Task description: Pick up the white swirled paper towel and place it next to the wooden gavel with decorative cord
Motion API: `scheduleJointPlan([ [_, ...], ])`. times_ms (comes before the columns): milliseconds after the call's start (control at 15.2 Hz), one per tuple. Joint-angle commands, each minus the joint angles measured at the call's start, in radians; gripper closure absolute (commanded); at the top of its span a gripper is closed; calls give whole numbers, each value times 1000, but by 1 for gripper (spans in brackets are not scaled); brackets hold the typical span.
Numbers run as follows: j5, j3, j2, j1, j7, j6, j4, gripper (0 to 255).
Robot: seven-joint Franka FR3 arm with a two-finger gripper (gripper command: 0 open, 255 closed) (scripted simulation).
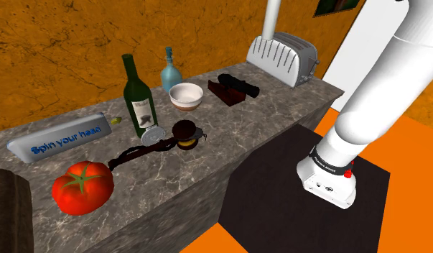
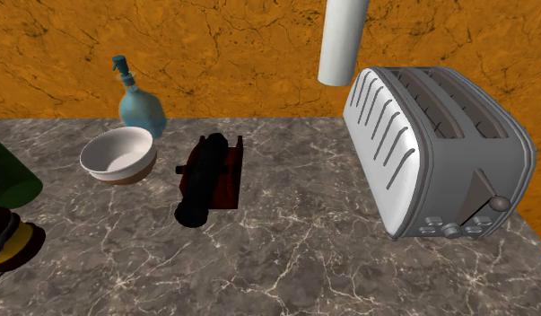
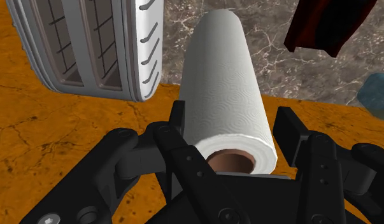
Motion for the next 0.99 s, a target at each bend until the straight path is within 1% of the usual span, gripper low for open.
scheduleJointPlan([
  [0,7,-2,14,-4,-1,-34,45,255],
  [264,24,-8,44,-15,-5,-97,134,255],
  [396,-21,17,-27,27,50,-72,52,255],
  [594,-77,61,-119,76,135,-46,-51,255],
  [924,-139,148,-240,131,274,-23,-182,255],
])
